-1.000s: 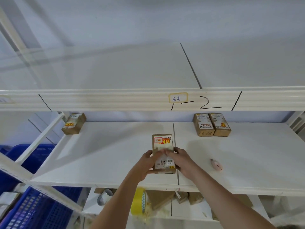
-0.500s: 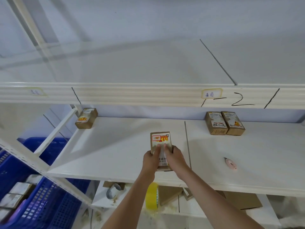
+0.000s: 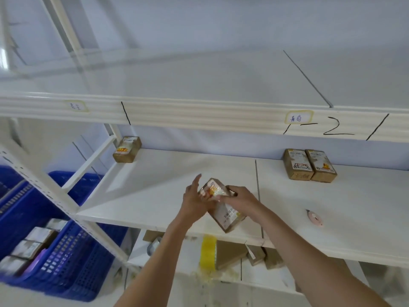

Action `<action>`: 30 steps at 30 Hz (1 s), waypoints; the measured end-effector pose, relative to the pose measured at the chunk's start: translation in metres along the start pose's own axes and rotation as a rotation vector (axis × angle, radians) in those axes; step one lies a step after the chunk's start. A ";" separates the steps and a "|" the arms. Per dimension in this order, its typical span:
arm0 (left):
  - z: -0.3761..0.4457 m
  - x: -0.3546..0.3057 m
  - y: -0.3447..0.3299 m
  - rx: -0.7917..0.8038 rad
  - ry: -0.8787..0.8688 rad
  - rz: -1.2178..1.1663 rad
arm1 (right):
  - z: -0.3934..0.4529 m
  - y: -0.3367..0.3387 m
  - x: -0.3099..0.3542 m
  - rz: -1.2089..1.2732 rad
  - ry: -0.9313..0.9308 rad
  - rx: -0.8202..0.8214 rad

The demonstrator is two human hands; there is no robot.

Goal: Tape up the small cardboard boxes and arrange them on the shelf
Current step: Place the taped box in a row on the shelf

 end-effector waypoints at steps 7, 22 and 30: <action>-0.011 -0.022 -0.012 0.361 -0.108 0.580 | -0.003 -0.012 0.044 -0.562 0.267 0.164; -0.054 0.029 0.021 -0.132 0.292 -0.398 | -0.021 -0.060 0.031 0.501 0.003 0.025; -0.050 0.021 0.053 -0.292 0.208 -0.490 | -0.014 -0.078 0.072 0.505 0.118 0.041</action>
Point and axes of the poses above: each hand's wrist, its own z-axis towards the middle knuckle, its own y-axis out of the back of the hand, x = y × z, the point moved 9 cm from there along z, towards the middle knuckle, and after that the axes turned 12 degrees about -z, right-handed, at the moved point
